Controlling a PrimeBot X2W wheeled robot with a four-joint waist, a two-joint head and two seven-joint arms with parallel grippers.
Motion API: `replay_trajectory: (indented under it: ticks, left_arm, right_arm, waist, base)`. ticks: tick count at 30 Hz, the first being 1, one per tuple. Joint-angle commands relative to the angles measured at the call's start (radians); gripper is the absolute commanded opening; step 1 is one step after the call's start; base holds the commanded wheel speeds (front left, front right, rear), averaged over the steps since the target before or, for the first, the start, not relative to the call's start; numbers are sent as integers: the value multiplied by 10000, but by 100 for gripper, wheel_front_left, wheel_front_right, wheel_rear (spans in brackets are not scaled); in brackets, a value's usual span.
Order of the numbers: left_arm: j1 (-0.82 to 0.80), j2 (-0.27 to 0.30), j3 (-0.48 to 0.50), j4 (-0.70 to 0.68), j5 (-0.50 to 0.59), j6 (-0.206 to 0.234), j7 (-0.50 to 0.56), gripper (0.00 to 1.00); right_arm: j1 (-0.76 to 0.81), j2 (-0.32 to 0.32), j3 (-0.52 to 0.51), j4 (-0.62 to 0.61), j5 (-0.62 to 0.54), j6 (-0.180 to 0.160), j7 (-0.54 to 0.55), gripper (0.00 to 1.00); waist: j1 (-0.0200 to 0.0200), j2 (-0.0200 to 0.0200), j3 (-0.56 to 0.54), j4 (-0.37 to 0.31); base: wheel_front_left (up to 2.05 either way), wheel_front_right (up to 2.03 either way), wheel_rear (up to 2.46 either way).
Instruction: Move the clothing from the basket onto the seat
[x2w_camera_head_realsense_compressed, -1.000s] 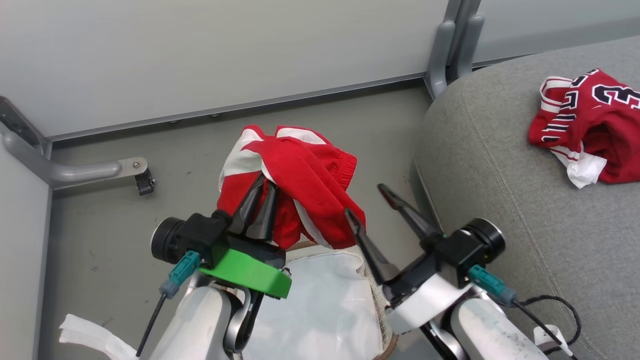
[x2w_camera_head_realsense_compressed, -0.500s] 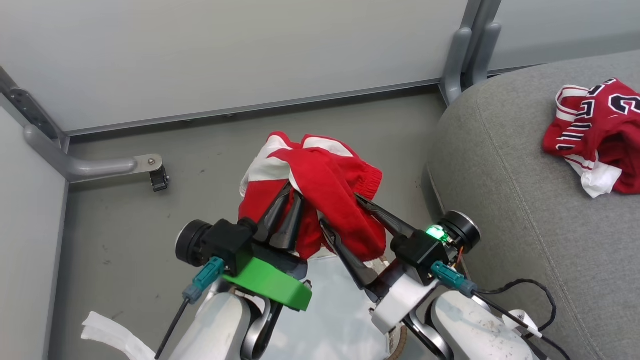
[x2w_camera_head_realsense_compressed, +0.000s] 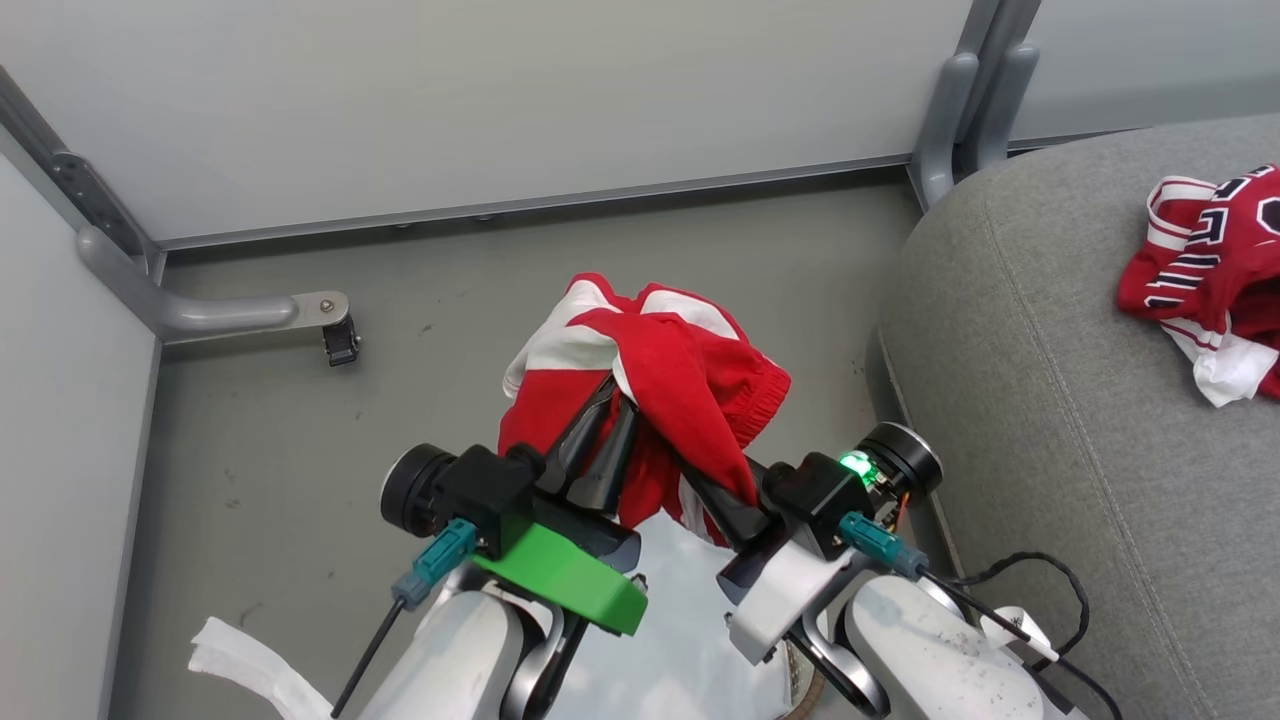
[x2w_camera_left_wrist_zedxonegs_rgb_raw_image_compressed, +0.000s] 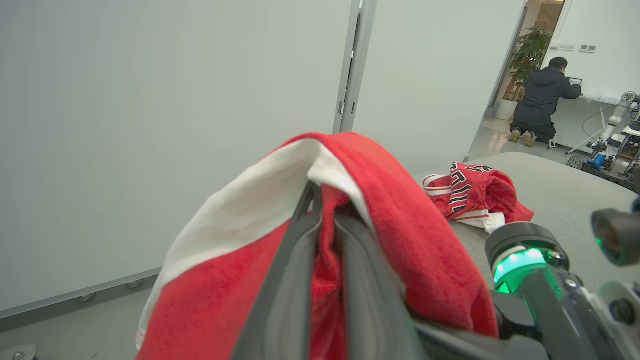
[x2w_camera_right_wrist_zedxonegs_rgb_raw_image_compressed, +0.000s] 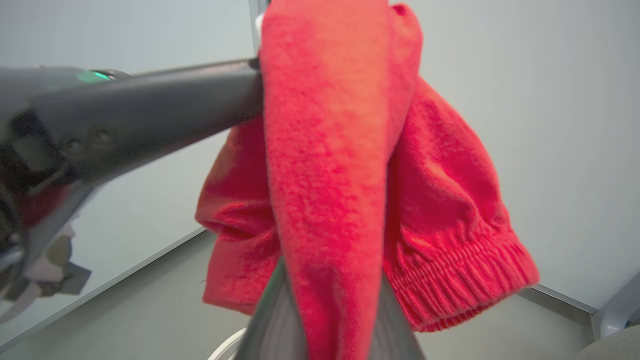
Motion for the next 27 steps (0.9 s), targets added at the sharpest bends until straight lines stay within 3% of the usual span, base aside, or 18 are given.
replay_trajectory:
  ticks: [1, 7, 9, 10, 12, 13, 14, 22, 27]
  left_arm:
    - [-202, -15, 39, 18, -21, 3, -5, 0]
    - [-186, -17, 189, -223, 176, 3, -6, 0]
    - [-164, -16, 197, -278, 175, 3, -6, 22]
    - [-159, -15, 196, -290, 177, 3, -6, 24]
    - [-165, -15, 192, -346, 186, 3, -6, 42]
    - [-153, -14, 204, -332, 178, 3, -6, 89]
    - [-144, -11, 228, -332, 192, 3, -6, 100]
    - [-17, -5, 384, -148, 305, 3, -3, 100]
    - [-61, 43, 478, -6, 345, 3, -3, 100]
  right_arm:
    - [88, -18, -30, 29, 62, -15, -16, 0]
    - [72, -19, -241, 109, 73, -15, -16, 0]
    - [101, -25, -296, 127, 78, -15, -13, 0]
    - [125, -25, -328, 128, 81, -15, -10, 0]
    - [174, -15, -455, 45, 90, -15, -10, 0]
    - [203, -8, -544, -15, 96, -15, -10, 0]
    - [236, -3, -645, -90, 97, -15, -10, 0]
    - [543, 38, -1513, -537, 157, -15, -16, 0]
    - [650, 58, -1830, -765, 235, -15, -16, 0]
  waist:
    - [0, 0, 23, -28]
    - [0, 0, 117, -228]
    - [0, 0, 131, -303]
    - [0, 0, 132, -337]
    - [0, 0, 138, -414]
    - [0, 0, 133, -466]
    - [0, 0, 131, -510]
    - [0, 0, 262, -1397]
    - [0, 0, 394, -2389]
  base:
    - [0, 0, 0]
    - [0, 0, 0]
    - [0, 0, 0]
    - [0, 0, 0]
    - [0, 0, 0]
    - [0, 0, 0]
    - [0, 0, 0]
    - [0, 0, 0]
    - [0, 0, 0]
